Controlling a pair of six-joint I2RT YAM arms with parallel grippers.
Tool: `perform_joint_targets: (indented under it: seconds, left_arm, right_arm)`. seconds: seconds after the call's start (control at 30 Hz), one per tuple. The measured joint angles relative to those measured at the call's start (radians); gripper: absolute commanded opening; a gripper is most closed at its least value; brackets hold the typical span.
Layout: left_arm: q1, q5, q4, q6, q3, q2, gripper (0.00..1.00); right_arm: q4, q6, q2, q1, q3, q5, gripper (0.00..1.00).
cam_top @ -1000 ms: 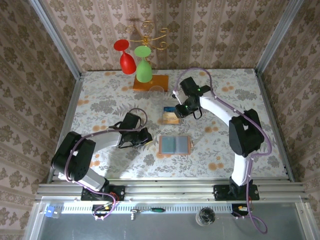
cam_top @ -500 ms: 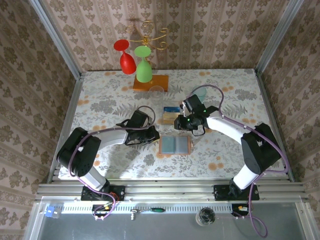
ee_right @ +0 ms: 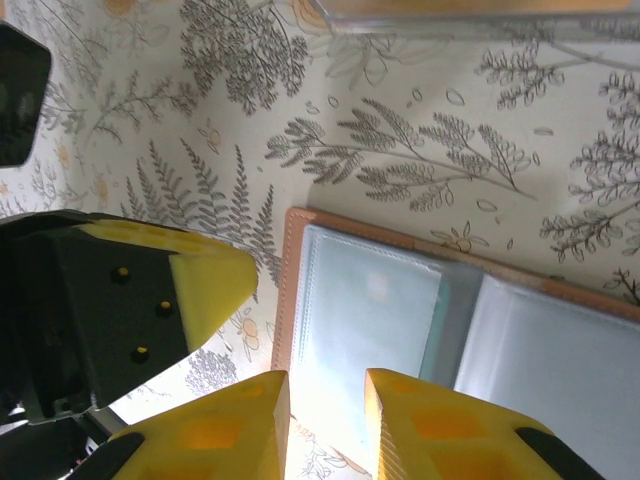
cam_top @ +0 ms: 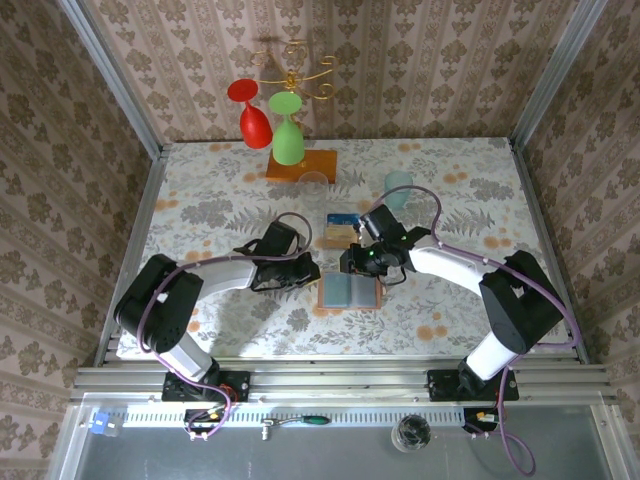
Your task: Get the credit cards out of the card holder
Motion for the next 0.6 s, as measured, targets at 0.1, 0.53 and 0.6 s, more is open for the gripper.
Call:
perform_joint_targets:
  seconds: [0.1, 0.53, 0.6]
  left_arm:
    - [-0.013, 0.0, 0.008, -0.008, -0.003, 0.006, 0.07]
    - [-0.05, -0.008, 0.028, -0.039, -0.034, 0.037, 0.05]
    - [-0.051, -0.01, 0.032, -0.042, -0.035, 0.037, 0.05]
  right_arm:
    - [0.012, 0.009, 0.0, 0.001, -0.024, -0.003, 0.26]
    - [0.028, 0.011, 0.0, 0.012, -0.062, -0.02, 0.26]
    - [0.029, 0.011, 0.001, 0.014, -0.062, -0.026, 0.26]
